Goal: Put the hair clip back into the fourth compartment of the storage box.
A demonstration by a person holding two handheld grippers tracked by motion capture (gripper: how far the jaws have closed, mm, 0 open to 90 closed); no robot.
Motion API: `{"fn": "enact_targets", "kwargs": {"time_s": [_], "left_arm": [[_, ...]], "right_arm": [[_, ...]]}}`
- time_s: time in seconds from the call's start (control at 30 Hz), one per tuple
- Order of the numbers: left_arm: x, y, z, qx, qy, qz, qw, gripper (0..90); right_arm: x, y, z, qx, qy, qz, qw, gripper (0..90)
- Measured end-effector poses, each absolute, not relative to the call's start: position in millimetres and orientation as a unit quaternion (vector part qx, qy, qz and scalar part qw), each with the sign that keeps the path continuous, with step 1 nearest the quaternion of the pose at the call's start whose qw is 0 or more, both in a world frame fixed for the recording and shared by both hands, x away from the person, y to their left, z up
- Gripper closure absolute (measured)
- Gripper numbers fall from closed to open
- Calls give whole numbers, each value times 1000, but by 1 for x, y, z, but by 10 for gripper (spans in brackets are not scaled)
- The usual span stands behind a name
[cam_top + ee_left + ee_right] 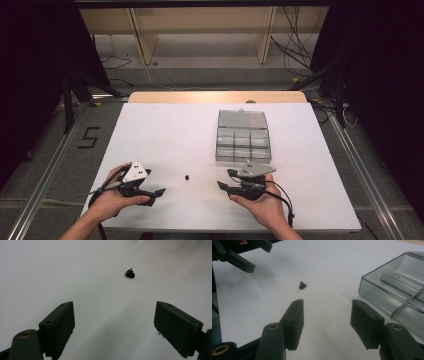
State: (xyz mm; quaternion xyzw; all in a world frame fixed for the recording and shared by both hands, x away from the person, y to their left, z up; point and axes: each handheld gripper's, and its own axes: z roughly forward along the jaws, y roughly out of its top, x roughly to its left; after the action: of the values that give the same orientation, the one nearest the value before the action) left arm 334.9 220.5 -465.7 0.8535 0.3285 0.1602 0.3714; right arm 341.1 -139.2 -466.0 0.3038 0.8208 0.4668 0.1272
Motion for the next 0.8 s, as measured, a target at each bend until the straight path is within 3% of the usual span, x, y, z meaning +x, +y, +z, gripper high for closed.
{"fn": "enact_targets", "kwargs": {"time_s": [0.8], "left_arm": [[335,220,-466,854,327,159,371,168]], "right_arm": [[357,-79,-479,296,826,465,117,478]]}}
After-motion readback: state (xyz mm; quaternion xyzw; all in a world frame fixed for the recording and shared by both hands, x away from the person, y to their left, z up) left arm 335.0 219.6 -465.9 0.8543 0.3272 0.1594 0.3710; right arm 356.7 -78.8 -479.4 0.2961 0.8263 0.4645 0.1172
